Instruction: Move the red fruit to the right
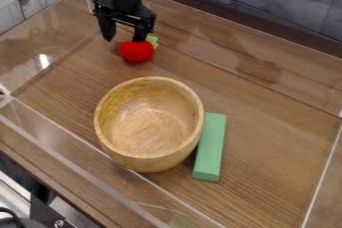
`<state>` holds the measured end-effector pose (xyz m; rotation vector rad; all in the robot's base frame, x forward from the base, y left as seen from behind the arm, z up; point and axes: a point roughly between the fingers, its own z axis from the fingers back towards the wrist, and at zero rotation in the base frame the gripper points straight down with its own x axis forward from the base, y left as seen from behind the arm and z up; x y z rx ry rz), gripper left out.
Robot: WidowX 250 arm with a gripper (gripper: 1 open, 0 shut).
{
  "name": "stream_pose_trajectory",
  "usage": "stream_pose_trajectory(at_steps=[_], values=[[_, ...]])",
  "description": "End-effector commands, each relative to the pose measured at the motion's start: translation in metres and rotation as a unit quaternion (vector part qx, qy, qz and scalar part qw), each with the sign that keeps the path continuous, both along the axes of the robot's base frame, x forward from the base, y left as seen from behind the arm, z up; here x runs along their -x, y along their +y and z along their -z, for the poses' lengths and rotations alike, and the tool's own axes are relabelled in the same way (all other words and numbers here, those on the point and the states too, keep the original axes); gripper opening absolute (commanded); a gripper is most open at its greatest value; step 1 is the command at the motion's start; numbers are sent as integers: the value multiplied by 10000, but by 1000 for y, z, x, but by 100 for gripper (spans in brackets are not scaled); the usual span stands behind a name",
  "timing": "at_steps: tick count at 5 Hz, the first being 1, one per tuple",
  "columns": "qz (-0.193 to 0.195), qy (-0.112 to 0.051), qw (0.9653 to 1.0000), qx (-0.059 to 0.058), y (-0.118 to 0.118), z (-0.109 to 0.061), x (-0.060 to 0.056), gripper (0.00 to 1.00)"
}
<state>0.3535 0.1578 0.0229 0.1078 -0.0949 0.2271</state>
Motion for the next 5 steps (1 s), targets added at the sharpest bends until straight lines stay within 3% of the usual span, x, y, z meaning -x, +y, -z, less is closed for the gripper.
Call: stream_pose_trajectory(at_steps=[1,2,5], values=[[76,213,9997,80,-10,14,1,100],[138,315,9994,100,-17,17,1,100],[-423,585,9972,190,-33,21,-9,100]])
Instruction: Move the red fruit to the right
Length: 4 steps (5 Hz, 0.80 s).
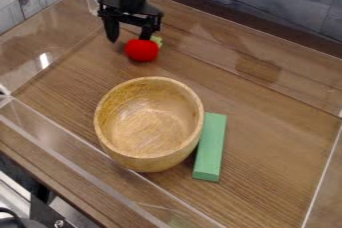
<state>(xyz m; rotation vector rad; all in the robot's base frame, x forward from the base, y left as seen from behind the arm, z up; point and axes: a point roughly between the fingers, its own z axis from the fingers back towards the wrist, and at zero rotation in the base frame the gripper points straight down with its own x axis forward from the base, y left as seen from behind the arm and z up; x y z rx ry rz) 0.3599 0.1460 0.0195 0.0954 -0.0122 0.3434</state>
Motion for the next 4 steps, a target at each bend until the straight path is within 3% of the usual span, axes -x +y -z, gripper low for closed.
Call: stream_pose_trajectory(at_steps=[1,4], values=[[253,299,9992,96,-27,19,0,100],[372,521,9978,156,-33,19,7,100]])
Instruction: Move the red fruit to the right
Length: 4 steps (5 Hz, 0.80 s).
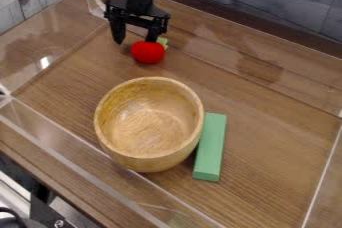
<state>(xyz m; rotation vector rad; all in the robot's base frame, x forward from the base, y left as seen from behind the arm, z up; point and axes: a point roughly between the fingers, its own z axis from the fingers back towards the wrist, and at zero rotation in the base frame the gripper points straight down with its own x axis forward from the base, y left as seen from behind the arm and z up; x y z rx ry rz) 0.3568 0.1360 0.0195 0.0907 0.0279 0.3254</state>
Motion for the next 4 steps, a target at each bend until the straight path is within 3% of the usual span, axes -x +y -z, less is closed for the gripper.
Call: stream_pose_trajectory(at_steps=[1,2,3,4], values=[[-213,324,9992,127,-29,20,-1,0],[-104,227,9995,179,-41,6,-2,0],[8,27,9997,249,-60,-21,-4,0],[407,-181,9984,355,-74,-55,1,0]])
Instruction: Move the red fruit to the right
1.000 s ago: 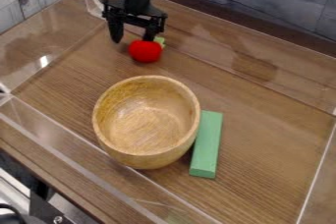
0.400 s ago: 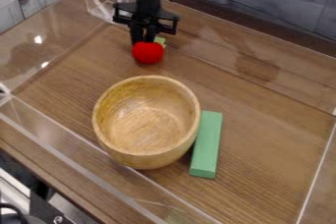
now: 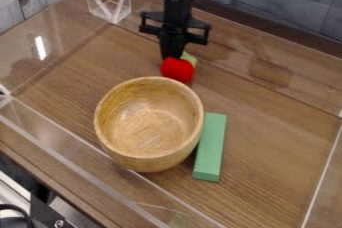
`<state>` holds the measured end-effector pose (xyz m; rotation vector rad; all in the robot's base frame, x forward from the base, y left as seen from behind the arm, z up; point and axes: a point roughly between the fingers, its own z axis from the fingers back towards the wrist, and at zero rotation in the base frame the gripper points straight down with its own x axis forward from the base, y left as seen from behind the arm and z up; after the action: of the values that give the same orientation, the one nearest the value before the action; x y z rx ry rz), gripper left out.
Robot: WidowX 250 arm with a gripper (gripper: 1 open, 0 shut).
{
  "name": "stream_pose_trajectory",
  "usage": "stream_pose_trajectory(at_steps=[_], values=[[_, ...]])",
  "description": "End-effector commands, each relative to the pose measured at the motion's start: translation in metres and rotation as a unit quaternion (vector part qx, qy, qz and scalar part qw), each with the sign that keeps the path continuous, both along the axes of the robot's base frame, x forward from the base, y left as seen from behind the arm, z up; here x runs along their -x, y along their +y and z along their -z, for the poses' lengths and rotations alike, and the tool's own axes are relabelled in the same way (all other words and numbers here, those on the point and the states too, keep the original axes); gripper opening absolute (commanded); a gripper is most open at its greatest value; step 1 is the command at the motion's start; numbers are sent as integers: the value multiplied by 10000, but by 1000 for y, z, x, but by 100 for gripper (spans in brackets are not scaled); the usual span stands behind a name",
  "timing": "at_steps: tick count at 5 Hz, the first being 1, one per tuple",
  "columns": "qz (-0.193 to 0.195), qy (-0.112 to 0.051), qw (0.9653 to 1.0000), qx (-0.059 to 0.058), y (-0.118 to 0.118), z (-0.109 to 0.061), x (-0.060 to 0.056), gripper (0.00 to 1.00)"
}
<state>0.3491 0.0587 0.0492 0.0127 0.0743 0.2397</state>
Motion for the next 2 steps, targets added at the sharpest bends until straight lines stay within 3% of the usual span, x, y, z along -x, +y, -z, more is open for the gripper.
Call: stream_pose_trajectory(at_steps=[1,2], values=[[398,-566,9976,49,-9,-57,-2,0],[580,-780,9952,139,-25,-82,-4,0]])
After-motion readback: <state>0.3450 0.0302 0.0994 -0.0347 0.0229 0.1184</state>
